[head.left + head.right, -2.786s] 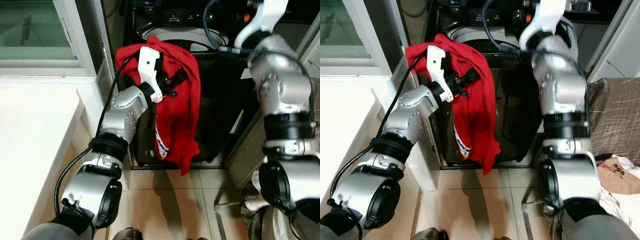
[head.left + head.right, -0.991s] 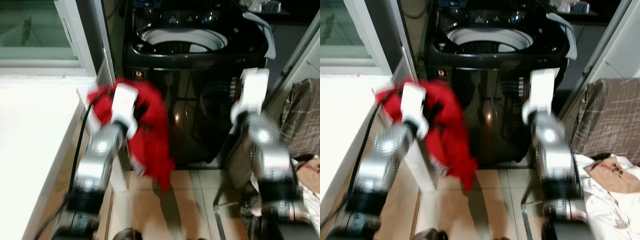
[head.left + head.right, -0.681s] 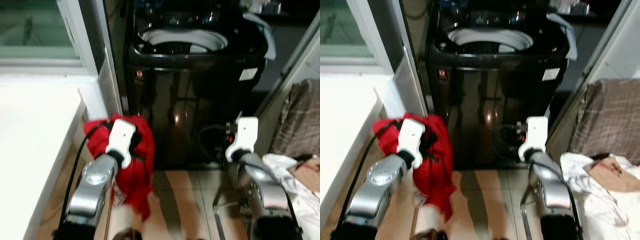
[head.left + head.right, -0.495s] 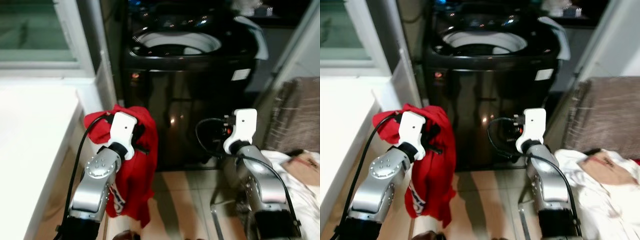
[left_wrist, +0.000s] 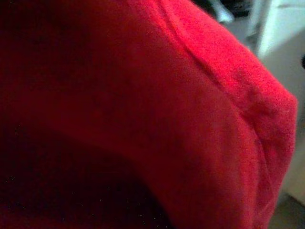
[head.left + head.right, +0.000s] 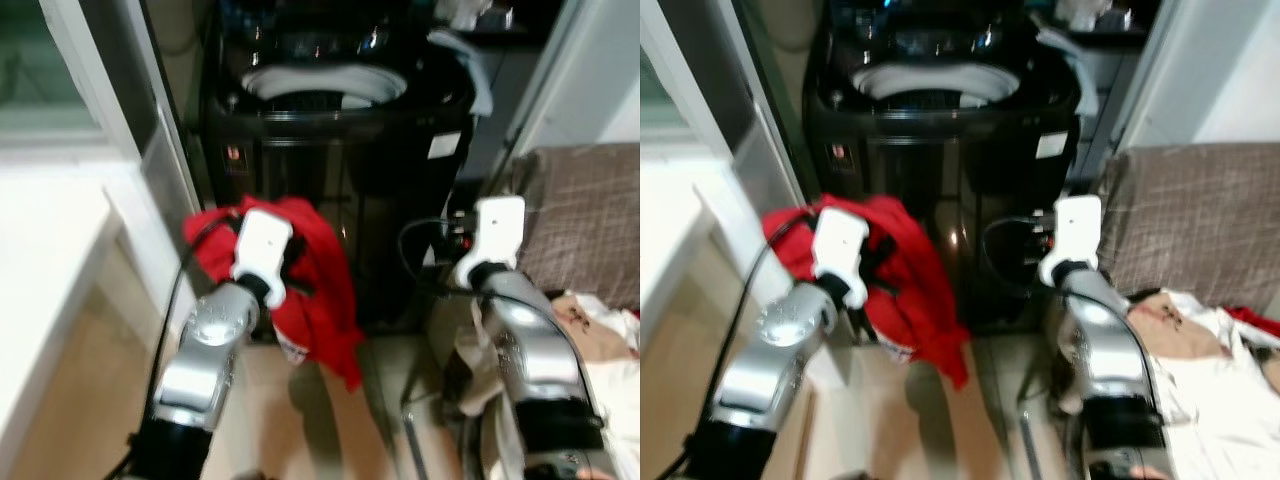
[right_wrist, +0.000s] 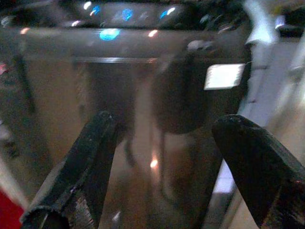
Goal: Clothes washing
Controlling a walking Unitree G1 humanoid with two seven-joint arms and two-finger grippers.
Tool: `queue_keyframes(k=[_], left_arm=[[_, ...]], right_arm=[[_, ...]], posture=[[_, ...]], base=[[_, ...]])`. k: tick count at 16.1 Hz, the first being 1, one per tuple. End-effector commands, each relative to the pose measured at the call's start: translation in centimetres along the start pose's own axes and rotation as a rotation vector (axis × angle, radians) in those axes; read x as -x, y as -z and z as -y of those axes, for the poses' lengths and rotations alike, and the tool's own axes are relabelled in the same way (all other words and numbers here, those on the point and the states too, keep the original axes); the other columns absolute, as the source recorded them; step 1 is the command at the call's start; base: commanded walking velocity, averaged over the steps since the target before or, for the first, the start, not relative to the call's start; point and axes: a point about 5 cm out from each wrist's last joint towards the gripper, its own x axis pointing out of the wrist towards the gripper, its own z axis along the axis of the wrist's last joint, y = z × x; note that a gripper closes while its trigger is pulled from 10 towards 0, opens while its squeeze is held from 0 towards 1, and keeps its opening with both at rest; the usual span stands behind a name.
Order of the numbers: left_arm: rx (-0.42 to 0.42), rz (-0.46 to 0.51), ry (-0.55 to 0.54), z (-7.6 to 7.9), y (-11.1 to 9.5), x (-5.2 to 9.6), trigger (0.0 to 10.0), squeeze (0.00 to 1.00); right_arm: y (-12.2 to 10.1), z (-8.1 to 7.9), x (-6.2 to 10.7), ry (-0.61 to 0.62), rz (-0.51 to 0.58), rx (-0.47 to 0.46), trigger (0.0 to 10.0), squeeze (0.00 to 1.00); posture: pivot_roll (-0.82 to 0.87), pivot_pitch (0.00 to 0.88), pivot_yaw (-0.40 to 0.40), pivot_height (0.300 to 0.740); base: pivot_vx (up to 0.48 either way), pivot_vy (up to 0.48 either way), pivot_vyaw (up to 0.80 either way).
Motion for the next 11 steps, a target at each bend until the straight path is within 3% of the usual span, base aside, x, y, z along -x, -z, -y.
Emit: queue_keyframes(k=[1,3,8,10,11], left_arm=[[-0.009,0.027,-0.02,-0.2,-0.5,-0.1,10.0,0.0],[-0.034,0.062,-0.034,-0.3,-1.2,-0.1,10.0,0.0],[-0.077,0.157,-0.111,-0.9,-3.2,-0.7,10.0,0.0],[-0.128,0.185,-0.114,-0.9,-4.1,-0.9,10.0,0.0],[-0.191,0.231,-0.089,-0.7,-5.7,-1.3,10.0,0.0]], right_arm=[[-0.7,0.0,-0.3,-0.013,0.026,0.02,10.0,0.0],[-1.0,-0.1,-0.5,-0.026,0.04,0.037,10.0,0.0],[-4.6,-0.4,-1.8,-0.036,0.185,0.09,10.0,0.0],[-5.5,-0.2,-1.9,-0.025,0.226,0.093,10.0,0.0],[-5.7,-0.2,-2.0,-0.02,0.238,0.088,10.0,0.0]], posture=[[-0.09,0.0,-0.011,0.74],[-0.08,0.0,-0.014,0.74],[-0.08,0.0,-0.019,0.74],[-0.08,0.0,-0.019,0.74],[-0.08,0.0,-0.022,0.74]], base=[[0.0,0.0,0.0],[0.137,0.0,0.0],[0.472,0.0,0.0],[0.48,0.0,0.0],[0.48,0.0,0.0]])
